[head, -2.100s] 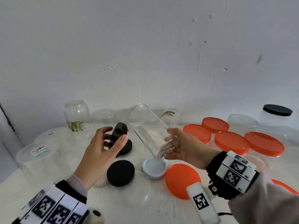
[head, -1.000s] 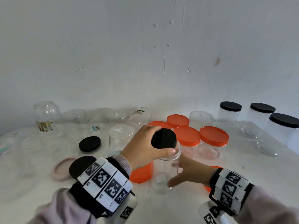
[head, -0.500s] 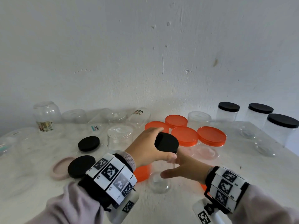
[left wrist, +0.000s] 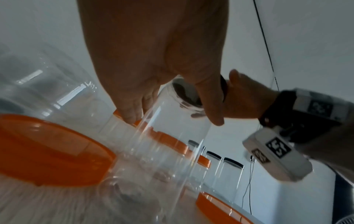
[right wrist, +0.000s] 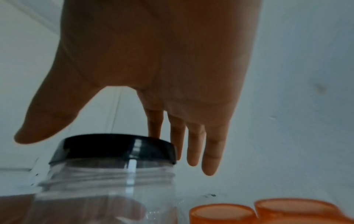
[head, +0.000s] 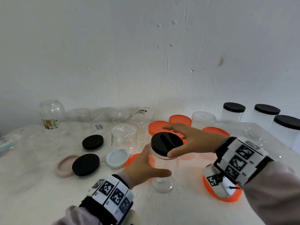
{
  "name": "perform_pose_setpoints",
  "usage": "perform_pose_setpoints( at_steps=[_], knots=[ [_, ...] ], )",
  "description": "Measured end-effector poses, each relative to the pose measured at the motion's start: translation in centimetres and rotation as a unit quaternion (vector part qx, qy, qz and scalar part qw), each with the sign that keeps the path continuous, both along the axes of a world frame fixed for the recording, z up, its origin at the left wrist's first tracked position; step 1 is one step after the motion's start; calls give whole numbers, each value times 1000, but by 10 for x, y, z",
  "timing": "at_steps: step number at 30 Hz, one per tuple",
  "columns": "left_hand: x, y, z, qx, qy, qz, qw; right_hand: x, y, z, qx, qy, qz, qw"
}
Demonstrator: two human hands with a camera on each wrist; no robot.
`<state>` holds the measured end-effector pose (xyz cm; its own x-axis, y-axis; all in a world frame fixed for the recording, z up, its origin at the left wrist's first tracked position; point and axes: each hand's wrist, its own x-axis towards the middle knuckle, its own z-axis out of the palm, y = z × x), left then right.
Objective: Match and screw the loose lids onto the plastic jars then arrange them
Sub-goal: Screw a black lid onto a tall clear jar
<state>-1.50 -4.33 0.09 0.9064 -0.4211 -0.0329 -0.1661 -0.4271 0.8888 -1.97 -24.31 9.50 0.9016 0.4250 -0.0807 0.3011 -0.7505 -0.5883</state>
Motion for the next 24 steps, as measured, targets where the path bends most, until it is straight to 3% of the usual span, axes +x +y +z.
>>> perform_pose_setpoints(
  at_steps=[3,9,24],
  knots=[
    [0,-3,-8,-8,-17,12,1000,4,19,12,-101,-41,37,993],
    [5,-4,-16,-35,-14,12,999,13,34,23,-223,-29,62,972],
    [7,-5,-20,-55,-28,-2,998,16,40,27,-275,-42,63,958]
  ],
)
